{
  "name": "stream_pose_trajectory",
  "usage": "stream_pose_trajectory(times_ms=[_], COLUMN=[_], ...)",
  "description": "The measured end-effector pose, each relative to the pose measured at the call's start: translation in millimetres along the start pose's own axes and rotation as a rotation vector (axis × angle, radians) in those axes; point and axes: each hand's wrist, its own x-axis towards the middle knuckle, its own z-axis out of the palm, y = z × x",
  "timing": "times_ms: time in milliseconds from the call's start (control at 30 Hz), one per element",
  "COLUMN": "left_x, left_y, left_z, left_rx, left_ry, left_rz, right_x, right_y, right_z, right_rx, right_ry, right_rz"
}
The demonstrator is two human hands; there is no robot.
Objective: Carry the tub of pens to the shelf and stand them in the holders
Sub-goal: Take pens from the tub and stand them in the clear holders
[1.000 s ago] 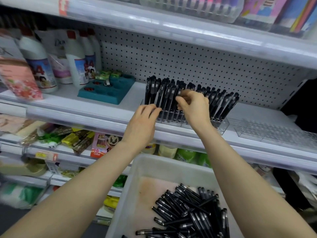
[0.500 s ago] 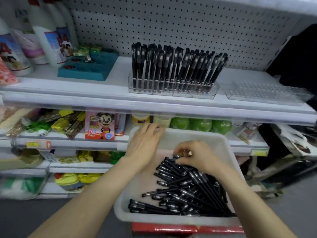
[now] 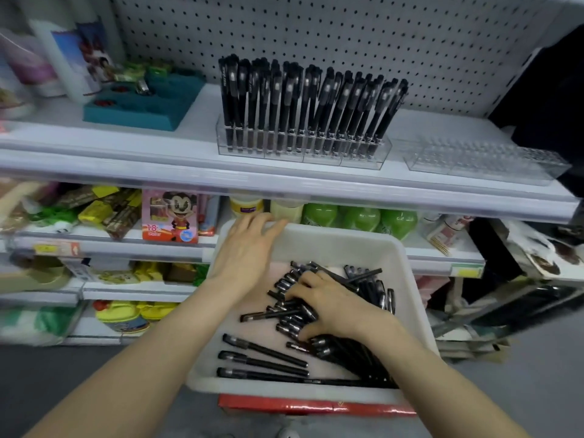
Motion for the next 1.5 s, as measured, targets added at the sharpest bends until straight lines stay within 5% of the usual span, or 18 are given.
stream_pose_trajectory(times_ms=[567, 867, 1100, 1300, 1500], left_x=[0.6, 1.1, 4.2, 22.8, 32.5], left_y=[-3.9, -1.1, 6.8, 37.9, 42.7], left_z=[4.1, 1.4, -17.5, -46.2, -40.2], left_rx=[0.095, 0.096, -0.161, -0.36, -0.459], left_ry=[-0.041, -0.055, 0.081, -0.15, -0.087], left_rz=[-0.014, -0.016, -0.031, -0.046, -0.028], right_x=[27.7, 18.3, 8.7, 15.2, 24.7], right_y=[42.5, 49.8, 30.6, 10.3, -7.7], right_z=[-8.0, -21.8, -65.3, -112.2, -115.6], right_rx=[0.306, 0.918, 1.097, 0.981, 0.943], right_ry=[0.457, 0.606, 0.883, 1.205, 1.13], right_rz=[0.21, 0.319, 0.081, -0.064, -0.134])
